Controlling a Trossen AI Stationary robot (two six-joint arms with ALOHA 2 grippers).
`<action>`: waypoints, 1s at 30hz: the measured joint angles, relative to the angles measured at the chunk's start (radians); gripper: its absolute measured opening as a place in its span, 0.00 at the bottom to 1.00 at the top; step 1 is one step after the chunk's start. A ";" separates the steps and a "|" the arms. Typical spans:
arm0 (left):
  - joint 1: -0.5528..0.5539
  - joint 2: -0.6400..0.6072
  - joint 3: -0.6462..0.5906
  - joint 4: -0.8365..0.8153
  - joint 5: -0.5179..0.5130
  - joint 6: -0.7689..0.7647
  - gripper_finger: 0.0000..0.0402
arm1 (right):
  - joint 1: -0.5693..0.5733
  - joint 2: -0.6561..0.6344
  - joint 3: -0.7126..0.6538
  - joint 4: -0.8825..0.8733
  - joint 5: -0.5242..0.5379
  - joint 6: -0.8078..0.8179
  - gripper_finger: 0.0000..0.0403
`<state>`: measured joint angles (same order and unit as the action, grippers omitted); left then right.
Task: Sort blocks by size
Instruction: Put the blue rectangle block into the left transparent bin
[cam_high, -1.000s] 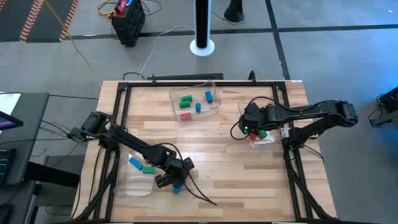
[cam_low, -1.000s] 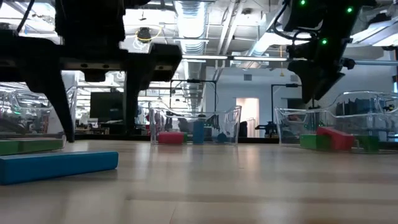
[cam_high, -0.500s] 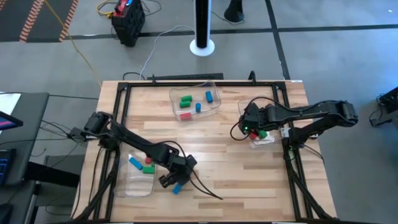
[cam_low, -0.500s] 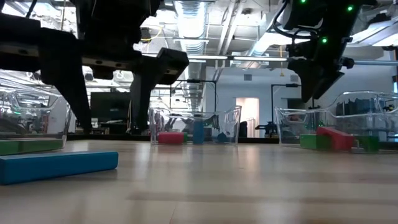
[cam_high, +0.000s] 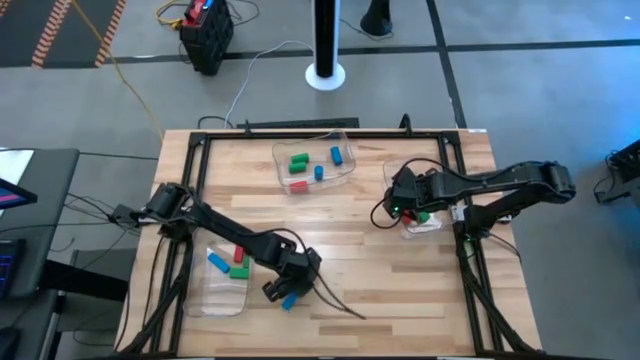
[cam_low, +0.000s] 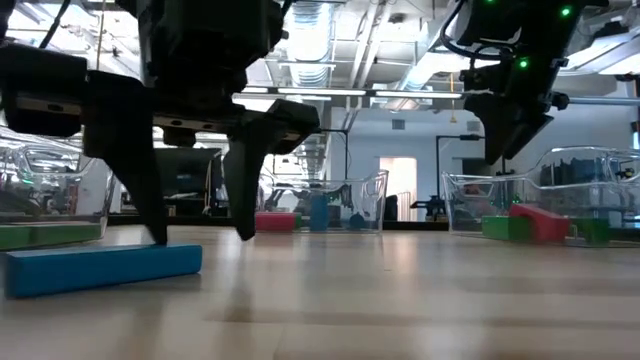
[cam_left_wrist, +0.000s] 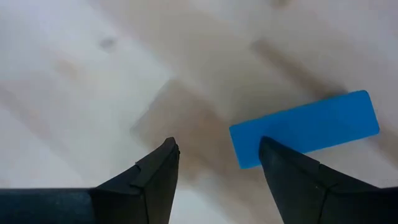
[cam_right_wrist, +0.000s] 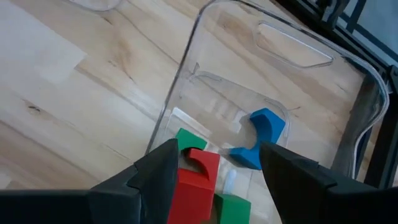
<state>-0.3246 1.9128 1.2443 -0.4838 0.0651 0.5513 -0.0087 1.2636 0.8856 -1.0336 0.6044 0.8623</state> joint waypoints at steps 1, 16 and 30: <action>0.008 0.000 0.004 -0.006 -0.014 0.001 0.54 | 0.004 0.000 0.000 0.000 0.000 0.000 0.63; 0.123 0.003 0.033 -0.049 -0.157 0.048 0.54 | 0.049 0.000 0.000 -0.001 0.000 0.020 0.63; 0.139 0.005 0.172 -0.158 -0.238 0.024 0.54 | 0.067 0.000 0.000 0.000 0.000 0.022 0.63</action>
<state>-0.1852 1.9175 1.4167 -0.6420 -0.1733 0.5749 0.0587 1.2636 0.8855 -1.0340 0.6044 0.8841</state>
